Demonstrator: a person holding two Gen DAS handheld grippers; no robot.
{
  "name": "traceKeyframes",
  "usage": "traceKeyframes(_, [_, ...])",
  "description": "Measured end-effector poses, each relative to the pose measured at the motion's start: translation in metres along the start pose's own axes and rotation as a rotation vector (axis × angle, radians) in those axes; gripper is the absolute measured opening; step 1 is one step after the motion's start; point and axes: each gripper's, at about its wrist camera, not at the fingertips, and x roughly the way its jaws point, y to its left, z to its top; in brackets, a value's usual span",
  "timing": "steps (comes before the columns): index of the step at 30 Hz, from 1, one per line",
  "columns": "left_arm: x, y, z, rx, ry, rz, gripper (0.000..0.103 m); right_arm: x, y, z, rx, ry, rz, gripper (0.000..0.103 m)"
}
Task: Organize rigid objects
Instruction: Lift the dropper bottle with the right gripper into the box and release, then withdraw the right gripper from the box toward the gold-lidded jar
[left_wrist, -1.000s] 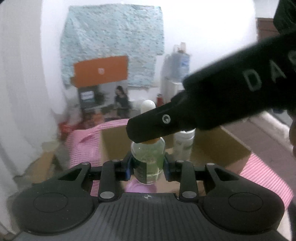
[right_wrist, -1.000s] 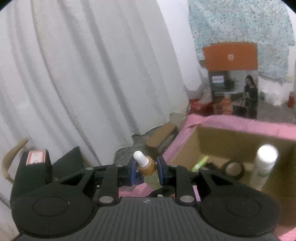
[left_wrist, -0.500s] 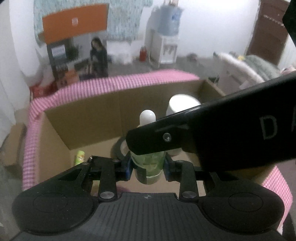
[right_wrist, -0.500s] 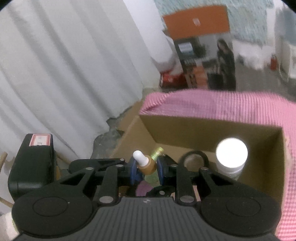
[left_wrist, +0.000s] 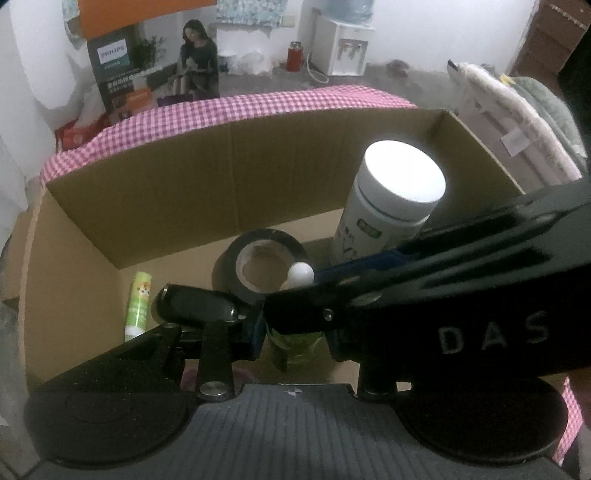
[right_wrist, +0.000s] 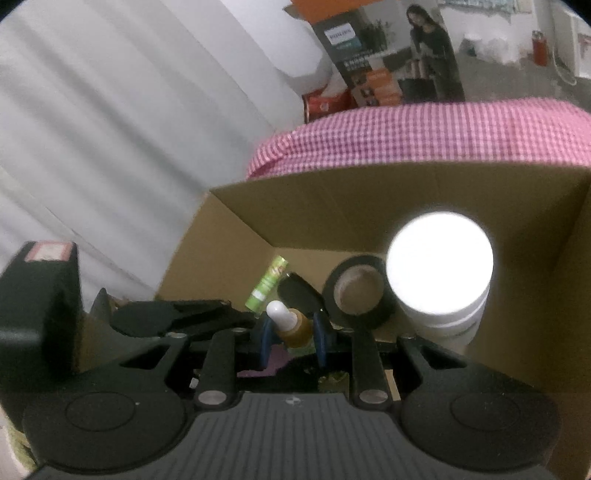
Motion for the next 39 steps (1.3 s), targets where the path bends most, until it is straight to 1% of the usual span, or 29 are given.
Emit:
traceKeyframes(3, [-0.001,0.000,0.000,0.005,-0.014,0.003,0.032,0.004,-0.004,-0.002,0.005,0.006,0.006,0.026])
traceKeyframes(6, [-0.002,-0.003,0.000,0.026,-0.026,0.009,0.036,0.002,-0.001,-0.002,-0.013,0.006,-0.006,0.026])
traceKeyframes(7, [-0.002,-0.003,0.000,0.036,-0.034,0.013,0.040,0.002,0.000,-0.002,-0.016,0.008,-0.011,0.027])
traceKeyframes(9, [-0.005,-0.006,0.000,0.048,-0.051,0.026,0.052,0.002,0.000,-0.001,-0.016,0.016,-0.013,0.028])
traceKeyframes(10, [-0.009,-0.007,-0.002,0.052,-0.068,0.031,0.056,0.002,0.002,-0.002,-0.017,0.017,-0.016,0.028])
traceKeyframes(11, [-0.013,-0.007,-0.002,0.054,-0.082,0.034,0.063,0.002,0.004,-0.001,-0.018,0.015,-0.018,0.030])
traceKeyframes(12, [-0.017,-0.008,-0.003,0.055,-0.096,0.038,0.069,0.003,0.006,0.000,-0.017,0.012,-0.018,0.035])
traceKeyframes(13, [-0.022,-0.008,-0.004,0.055,-0.109,0.038,0.072,0.002,0.006,0.000,-0.017,0.006,-0.017,0.039])
traceKeyframes(14, [-0.027,-0.009,-0.006,0.055,-0.121,0.035,0.075,-0.001,0.008,0.000,-0.019,-0.004,-0.021,0.051])
traceKeyframes(15, [-0.032,-0.010,-0.007,0.058,-0.133,0.033,0.077,-0.002,0.010,0.001,-0.026,-0.014,-0.025,0.059])
traceKeyframes(18, [-0.049,-0.014,-0.014,0.071,-0.173,0.042,0.089,-0.013,0.019,-0.001,-0.052,-0.052,-0.033,0.060])
traceKeyframes(22, [-0.075,-0.023,-0.028,0.088,-0.238,0.050,0.100,-0.035,0.029,-0.010,-0.053,-0.109,-0.026,0.060])
traceKeyframes(25, [-0.096,-0.028,-0.044,0.091,-0.283,0.044,0.103,-0.060,0.038,-0.022,-0.057,-0.174,-0.021,0.064])
traceKeyframes(28, [-0.111,-0.030,-0.062,0.076,-0.304,0.022,0.103,-0.089,0.043,-0.042,-0.068,-0.241,-0.021,0.068])
traceKeyframes(30, [-0.117,-0.031,-0.073,0.065,-0.306,0.007,0.103,-0.106,0.046,-0.059,-0.071,-0.279,-0.028,0.070])
traceKeyframes(33, [-0.122,-0.032,-0.090,0.046,-0.308,-0.014,0.103,-0.125,0.048,-0.087,-0.070,-0.322,-0.046,0.071])
traceKeyframes(36, [-0.117,-0.035,-0.106,0.045,-0.290,-0.017,0.103,-0.135,0.043,-0.112,-0.042,-0.349,-0.055,0.071])
traceKeyframes(39, [-0.108,-0.038,-0.120,0.050,-0.267,-0.014,0.103,-0.138,0.034,-0.140,0.008,-0.354,-0.059,0.071])
